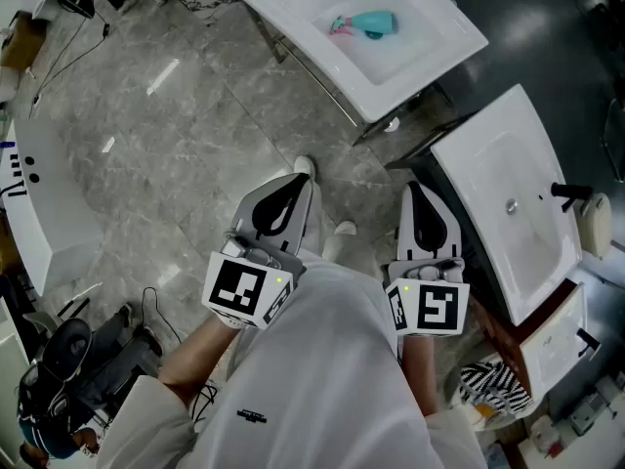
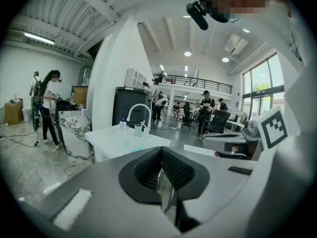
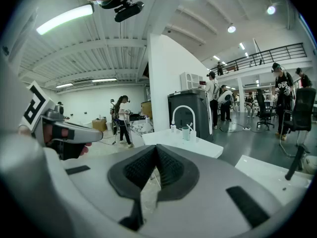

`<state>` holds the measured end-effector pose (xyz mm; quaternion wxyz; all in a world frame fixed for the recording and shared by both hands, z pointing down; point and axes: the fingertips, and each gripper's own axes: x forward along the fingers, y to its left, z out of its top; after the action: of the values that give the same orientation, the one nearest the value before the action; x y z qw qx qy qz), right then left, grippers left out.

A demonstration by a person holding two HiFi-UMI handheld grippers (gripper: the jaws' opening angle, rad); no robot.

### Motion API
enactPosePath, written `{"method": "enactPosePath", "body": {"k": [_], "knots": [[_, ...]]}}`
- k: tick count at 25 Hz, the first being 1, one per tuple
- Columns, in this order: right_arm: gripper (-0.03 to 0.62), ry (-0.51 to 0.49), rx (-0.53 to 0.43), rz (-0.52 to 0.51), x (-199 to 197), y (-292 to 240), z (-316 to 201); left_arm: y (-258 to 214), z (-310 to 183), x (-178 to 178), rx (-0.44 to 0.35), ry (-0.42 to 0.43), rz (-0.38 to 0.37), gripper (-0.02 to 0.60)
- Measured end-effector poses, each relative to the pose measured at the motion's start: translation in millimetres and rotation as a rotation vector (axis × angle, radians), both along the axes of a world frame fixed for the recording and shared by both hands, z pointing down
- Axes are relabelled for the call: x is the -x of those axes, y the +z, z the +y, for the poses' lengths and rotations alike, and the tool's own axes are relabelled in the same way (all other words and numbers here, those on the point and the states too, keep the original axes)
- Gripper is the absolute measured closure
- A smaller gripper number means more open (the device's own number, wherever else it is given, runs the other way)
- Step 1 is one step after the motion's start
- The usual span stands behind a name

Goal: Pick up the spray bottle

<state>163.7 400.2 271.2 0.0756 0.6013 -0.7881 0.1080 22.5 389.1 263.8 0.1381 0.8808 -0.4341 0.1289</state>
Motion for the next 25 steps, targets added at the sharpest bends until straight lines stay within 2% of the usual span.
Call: {"method": "enactPosePath", "body": {"k": [4,8,11,15,17,20,23,25], "knots": [[0.589,-0.008,0.006,0.027,17.4,-12.0,32.0,-13.5,33.8,7.7,0.003,0.025,0.033,0.577],[0.589,-0.029,0.000,0.059,35.4,-22.2,43.0,-17.9,49.9,18.8,0.016,0.026,0.053,0.577],[0.589,-0.028,-0.012,0.071,43.5,-30.3,41.6,-25.5,50.4,27.4,-0.005,0.034,0.059,0.577],[0.588,-0.012,-0.043,0.020,52.9,-40.2,41.6,-31.2,48.8,46.6,-0.024,0.027,0.065,0.577],[0.588,-0.006,-0.055,0.029,60.5,-41.8,40.1,-32.6,46.6,57.0,-0.031,0.021,0.072,0.577],[0.588,-0.011,-0.058,0.038,76.5,-42.9,38.8,-36.4,44.3,74.1,-0.042,0.019,0.080,0.577],[0.588,-0.029,-0.047,0.000,97.7,-47.0,37.3,-42.1,43.0,95.4,-0.055,0.020,0.083,0.577],[0.588,-0.021,-0.063,0.019,111.3,-49.2,35.9,-42.3,42.2,110.6,-0.058,0.026,0.084,0.577]]}}
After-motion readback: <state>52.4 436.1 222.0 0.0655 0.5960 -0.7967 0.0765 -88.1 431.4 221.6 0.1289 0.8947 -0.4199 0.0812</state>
